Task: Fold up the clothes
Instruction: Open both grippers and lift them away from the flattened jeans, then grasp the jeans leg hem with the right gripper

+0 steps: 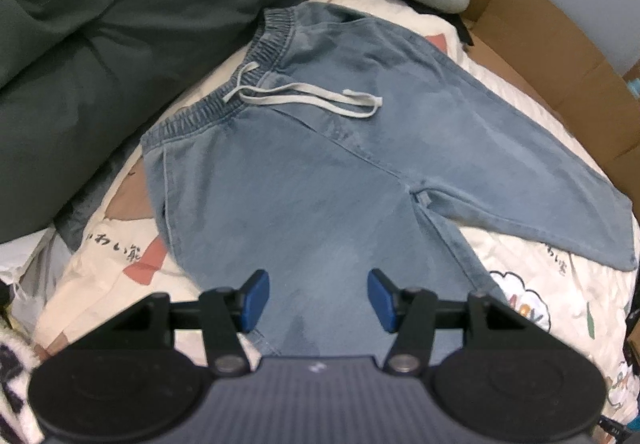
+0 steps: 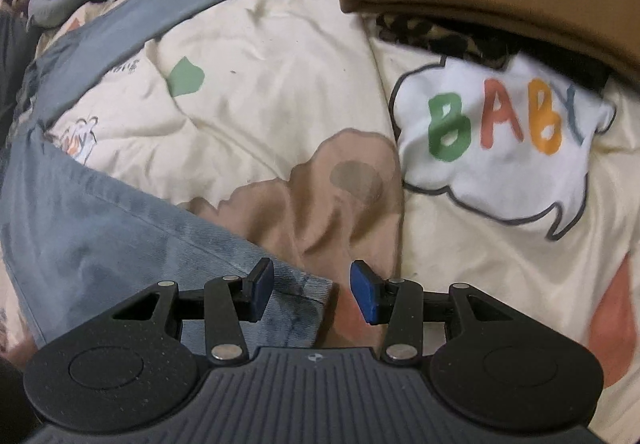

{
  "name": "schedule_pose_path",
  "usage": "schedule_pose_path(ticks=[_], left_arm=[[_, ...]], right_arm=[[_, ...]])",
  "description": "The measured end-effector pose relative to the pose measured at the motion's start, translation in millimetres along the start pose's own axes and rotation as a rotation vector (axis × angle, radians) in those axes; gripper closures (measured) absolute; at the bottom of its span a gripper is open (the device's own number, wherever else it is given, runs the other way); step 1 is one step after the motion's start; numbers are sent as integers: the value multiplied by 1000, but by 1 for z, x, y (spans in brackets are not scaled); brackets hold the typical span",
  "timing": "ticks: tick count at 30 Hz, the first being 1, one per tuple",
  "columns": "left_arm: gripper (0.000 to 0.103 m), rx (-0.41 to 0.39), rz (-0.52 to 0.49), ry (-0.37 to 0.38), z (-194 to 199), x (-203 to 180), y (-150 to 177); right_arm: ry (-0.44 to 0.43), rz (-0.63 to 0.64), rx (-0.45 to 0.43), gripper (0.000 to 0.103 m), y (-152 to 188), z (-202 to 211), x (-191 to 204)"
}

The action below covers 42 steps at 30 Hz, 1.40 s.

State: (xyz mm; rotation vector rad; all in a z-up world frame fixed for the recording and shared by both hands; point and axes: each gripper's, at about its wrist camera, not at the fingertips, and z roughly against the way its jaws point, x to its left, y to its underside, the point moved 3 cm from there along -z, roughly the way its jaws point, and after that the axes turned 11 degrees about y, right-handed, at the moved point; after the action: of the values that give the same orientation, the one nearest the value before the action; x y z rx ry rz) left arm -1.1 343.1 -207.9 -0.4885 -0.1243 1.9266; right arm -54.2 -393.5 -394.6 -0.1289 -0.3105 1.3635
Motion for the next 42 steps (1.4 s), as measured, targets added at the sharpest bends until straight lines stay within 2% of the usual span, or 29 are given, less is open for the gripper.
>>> schedule_pose_path(ticks=[8,15,19,22,25,32,36,42], left_arm=[[42,-11,-31,-24,4,-9,-4],[42,5,-44,-22,-1,-16,-3],[42,15,-42,-22,-3,-18,-1],[38,22,-43,-27,-5,-18,2],[37,30,-31,-28,-8,-16,6],[37,70,-21,-45,-21,-7,23],[37,91,-33,-58,-25,-5,29],[37,103,-70,-70,-24,-5,29]], right_arm=[[-54,3,31,53,9,0,3],[-134,-23,-32,53,15,20,-9],[-95,-36,-6,53,23,8,-9],[-54,-53,8,54,27,-3,-9],[-63,-108,-2,53,27,-6,-10],[-161,-65,-19,53,29,12,-3],[-209,-106,-46,53,31,24,-11],[-233,-105,-44,53,36,22,-10]])
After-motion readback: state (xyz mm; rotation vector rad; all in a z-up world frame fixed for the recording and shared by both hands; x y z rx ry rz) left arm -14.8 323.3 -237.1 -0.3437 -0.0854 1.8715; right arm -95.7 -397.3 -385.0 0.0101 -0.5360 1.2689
